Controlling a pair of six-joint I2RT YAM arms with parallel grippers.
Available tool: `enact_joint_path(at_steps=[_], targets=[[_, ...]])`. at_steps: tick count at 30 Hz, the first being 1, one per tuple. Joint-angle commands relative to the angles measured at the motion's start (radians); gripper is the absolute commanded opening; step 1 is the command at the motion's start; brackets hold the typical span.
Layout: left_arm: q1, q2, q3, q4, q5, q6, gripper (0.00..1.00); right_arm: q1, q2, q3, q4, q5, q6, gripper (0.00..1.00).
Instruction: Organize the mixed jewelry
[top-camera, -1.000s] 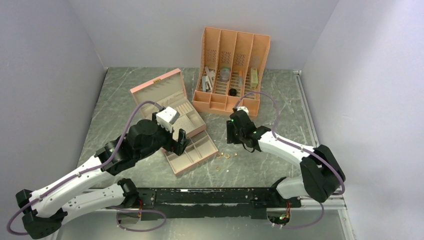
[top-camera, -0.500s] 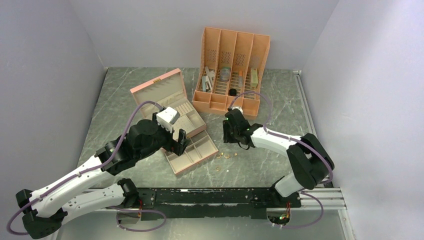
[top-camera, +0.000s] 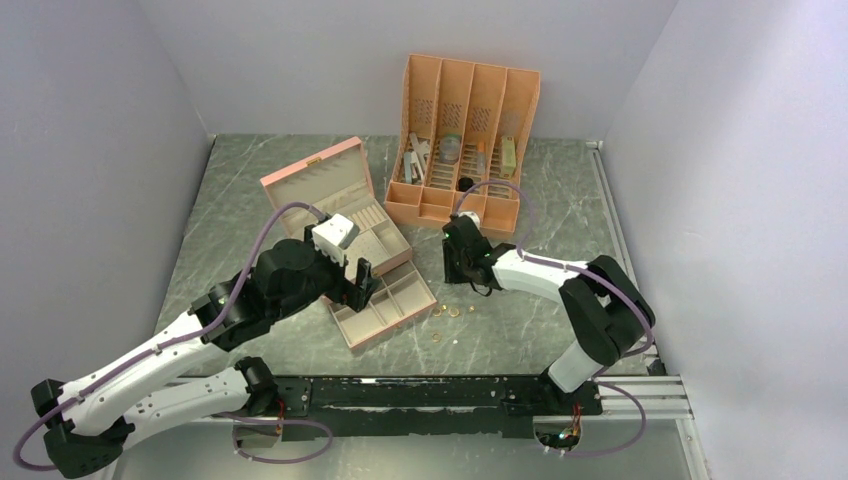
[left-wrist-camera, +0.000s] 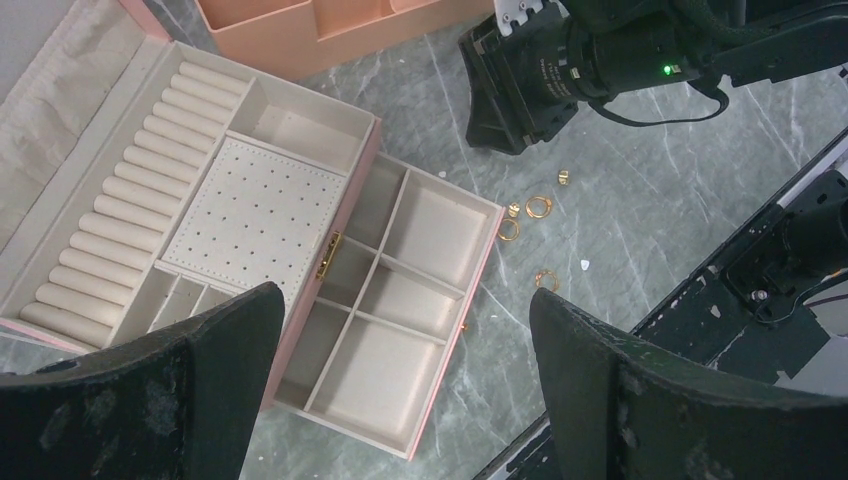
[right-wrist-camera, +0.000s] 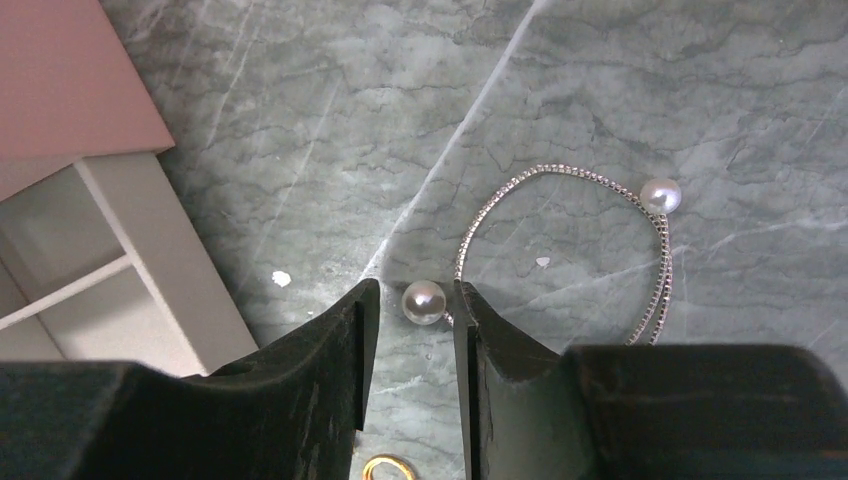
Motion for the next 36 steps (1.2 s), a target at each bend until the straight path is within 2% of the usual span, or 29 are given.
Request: enact_joint_path(at_steps=[1, 12, 18, 23, 26, 36], targets=[[-0.006, -0.004, 0.004, 0.001, 0.014, 0.019, 0.98, 0.016, 0.020, 0.025, 0.001, 0.060, -0.005, 0.37], [-0.006, -0.010, 0.002, 0.000, 0.013, 0.020, 0.97, 0.048, 0.047, 0.031, -0.014, 0.110, -0.007, 0.28], [-0.006, -0.011, 0.002, 0.000, 0.013, 0.019, 0.97, 0.055, 0.044, 0.033, -0.024, 0.130, -0.010, 0.17], [-0.006, -0.008, 0.002, 0.000, 0.012, 0.019, 0.97, 0.062, 0.020, 0.041, -0.040, 0.134, -0.009, 0.03], [-0.006, -0.008, 0.002, 0.000, 0.013, 0.020, 0.97, 0.065, -0.006, 0.048, -0.053, 0.134, -0.008, 0.00], [-0.006, -0.009, 0.004, -0.001, 0.010, 0.021, 0.97, 0.102, -0.103, 0.090, -0.123, 0.159, -0.006, 0.00]])
